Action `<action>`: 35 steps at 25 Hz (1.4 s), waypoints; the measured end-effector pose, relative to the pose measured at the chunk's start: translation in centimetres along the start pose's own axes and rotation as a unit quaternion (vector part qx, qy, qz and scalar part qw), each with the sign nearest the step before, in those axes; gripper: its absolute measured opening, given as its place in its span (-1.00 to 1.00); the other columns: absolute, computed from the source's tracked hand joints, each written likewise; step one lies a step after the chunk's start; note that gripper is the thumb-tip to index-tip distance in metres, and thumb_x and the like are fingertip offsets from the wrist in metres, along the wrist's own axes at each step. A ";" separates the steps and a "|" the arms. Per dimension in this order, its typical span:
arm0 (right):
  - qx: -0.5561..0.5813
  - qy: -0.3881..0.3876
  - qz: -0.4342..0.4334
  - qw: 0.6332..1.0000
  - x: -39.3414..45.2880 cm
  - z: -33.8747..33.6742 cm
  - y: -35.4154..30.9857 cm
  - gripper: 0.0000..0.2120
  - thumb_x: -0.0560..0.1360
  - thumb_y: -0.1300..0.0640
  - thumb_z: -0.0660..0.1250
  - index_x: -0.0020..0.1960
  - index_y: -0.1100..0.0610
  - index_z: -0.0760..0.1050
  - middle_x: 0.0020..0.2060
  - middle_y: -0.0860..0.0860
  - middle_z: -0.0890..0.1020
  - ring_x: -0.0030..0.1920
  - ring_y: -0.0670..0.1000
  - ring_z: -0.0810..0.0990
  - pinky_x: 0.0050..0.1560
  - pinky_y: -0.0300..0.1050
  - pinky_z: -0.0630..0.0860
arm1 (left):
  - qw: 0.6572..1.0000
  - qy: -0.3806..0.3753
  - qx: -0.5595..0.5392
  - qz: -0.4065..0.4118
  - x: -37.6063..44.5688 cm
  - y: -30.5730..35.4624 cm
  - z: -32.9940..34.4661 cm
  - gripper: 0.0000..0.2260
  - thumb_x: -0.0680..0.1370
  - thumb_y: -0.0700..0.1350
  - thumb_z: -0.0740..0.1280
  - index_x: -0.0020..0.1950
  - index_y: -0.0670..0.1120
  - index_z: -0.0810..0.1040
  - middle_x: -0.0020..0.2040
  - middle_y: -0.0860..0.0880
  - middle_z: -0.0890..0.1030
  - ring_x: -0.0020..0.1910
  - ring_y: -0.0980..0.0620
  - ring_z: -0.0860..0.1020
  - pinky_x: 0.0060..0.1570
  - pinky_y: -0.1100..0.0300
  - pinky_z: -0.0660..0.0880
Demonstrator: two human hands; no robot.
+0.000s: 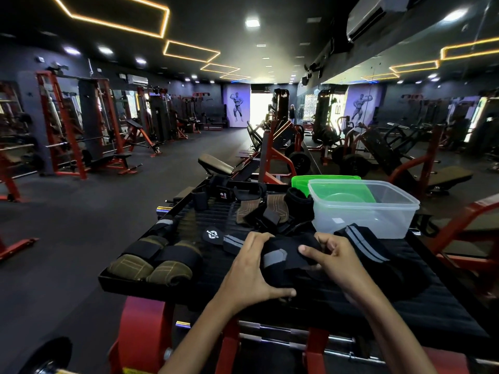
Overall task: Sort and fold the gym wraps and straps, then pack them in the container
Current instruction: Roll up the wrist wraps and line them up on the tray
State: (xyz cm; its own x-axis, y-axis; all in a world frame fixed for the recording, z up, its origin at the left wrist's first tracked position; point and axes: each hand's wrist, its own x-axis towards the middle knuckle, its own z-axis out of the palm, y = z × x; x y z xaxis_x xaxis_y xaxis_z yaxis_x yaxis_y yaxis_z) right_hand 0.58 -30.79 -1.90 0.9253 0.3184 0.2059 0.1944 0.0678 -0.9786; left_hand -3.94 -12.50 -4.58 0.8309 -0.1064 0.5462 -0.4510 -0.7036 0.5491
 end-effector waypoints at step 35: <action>0.092 0.014 0.154 0.984 -1.3 2.6 2.9 -0.73 0.27 0.27 0.52 -0.18 0.17 0.45 -0.36 0.00 0.64 -0.34 -0.04 0.58 -0.36 -0.21 0.47 | 0.997 -0.007 -0.079 -0.017 -0.8 -0.9 3.4 -0.16 0.21 0.00 0.59 0.36 0.08 0.20 0.32 0.15 0.35 0.29 0.27 0.35 0.23 0.45 0.30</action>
State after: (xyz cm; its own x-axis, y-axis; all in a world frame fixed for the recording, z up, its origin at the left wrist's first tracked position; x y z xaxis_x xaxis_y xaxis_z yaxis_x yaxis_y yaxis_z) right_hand -0.88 -28.49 -4.95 0.9405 0.3239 -0.1027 -0.1562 0.1435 -0.9773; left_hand -3.13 -14.15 -7.67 0.8506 -0.0951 0.5171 -0.4670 -0.5884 0.6600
